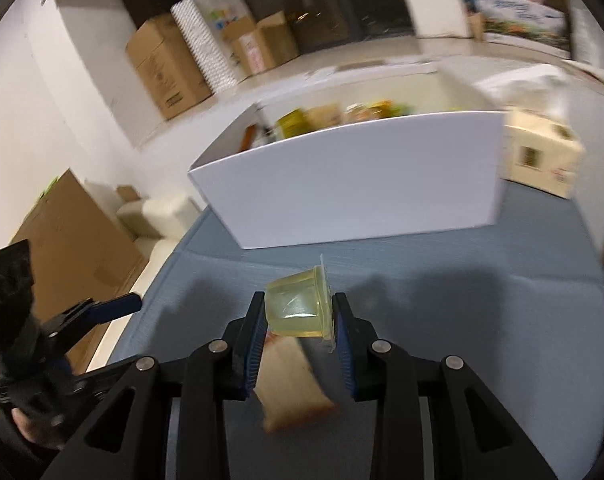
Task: Organize snacks
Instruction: 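Grasp the wrapped cake with the left gripper while the right grasps the last jelly cup, then drop the wrapped cake and jelly cup into the white box with both grippers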
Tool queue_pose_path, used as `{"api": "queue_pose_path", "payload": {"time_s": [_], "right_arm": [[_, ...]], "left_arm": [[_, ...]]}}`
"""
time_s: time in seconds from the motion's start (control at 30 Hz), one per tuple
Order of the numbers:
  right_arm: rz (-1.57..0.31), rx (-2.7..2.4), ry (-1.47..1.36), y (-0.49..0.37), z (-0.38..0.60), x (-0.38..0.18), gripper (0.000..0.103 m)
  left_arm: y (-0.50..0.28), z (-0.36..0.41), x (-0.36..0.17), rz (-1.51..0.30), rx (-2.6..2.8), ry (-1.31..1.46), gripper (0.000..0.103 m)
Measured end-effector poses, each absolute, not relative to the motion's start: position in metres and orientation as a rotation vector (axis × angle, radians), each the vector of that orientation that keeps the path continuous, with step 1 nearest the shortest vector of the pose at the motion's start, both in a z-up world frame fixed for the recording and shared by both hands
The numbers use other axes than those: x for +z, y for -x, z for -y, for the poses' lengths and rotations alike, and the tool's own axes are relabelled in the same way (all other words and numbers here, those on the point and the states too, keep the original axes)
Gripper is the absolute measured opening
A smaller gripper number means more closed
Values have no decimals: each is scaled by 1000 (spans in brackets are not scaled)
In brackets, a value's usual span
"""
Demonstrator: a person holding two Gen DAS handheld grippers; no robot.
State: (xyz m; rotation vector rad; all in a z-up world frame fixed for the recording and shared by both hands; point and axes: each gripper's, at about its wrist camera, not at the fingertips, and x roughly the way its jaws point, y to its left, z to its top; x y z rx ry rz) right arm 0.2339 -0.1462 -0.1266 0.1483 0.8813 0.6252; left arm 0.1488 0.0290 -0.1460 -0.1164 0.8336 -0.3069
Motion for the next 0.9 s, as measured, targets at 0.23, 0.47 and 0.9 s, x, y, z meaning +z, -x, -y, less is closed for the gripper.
{"api": "queue_pose_path", "payload": {"time_s": [0.23,0.47,0.9], "right_arm": [[-875,550,-245,-205,199,-127,35],[-889,526,-284,-200,213,-136,35],[-898,533,-262,-201,203,-142,35]], "left_arm": [[-180,25,-182,-947,-432,-39,103],[-194,38,-195,-1001,-476,-115,102],[-181,15,-166,-888,-431,-84,63]]}}
